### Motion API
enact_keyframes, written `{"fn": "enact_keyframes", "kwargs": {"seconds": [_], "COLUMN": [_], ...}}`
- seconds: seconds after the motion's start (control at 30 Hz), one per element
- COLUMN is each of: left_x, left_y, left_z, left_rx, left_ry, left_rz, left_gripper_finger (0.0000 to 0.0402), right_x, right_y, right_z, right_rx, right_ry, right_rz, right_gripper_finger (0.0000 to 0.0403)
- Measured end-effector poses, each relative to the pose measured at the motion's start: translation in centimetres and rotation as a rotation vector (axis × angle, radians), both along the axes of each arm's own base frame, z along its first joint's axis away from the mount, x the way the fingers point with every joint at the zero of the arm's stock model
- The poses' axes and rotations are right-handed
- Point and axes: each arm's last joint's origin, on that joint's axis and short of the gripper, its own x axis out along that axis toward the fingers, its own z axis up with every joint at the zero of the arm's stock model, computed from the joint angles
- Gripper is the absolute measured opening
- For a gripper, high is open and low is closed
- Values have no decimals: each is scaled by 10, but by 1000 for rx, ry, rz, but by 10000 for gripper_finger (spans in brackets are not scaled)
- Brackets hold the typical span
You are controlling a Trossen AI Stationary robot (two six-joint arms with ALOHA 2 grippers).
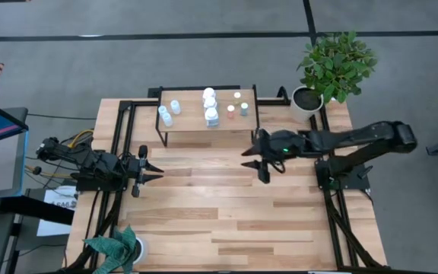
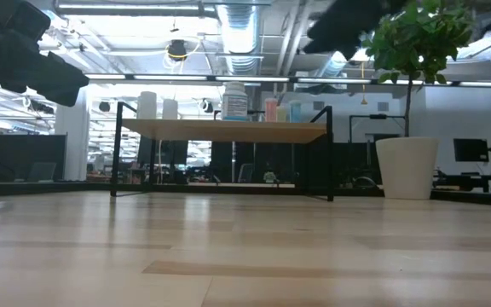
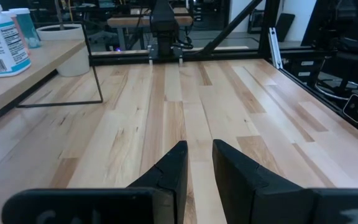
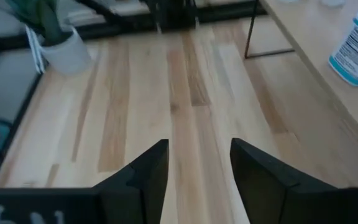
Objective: Pick and place medicine bottles onto shelf by color
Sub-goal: Return to Home Position
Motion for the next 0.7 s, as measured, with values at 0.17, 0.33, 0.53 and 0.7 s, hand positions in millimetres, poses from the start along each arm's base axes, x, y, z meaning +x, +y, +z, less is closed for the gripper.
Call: {"fn": "enact_keyframes", "kwargs": {"seconds": [0.17, 0.33, 0.53, 0.7], "left_x": [0, 0, 0, 0], "left_y": [0, 0, 0, 0], "left_z": [0, 0, 0, 0], "left_rx": [0, 0, 0, 0], "left_ry": [0, 0, 0, 0], "left_rz": [0, 0, 0, 0], "left_gripper_finger": [64, 64, 64, 64], "right_x": [-36, -69, -103, -122], "right_y": [5, 5, -2, -4], "right_z": [-39, -73, -100, -110], "right_rx": [25, -10, -14, -17], "right_ry": [-242, -487, -600, -634], "right_rz": [18, 40, 13, 4], "right_gripper_finger": [192, 194, 188, 180]}}
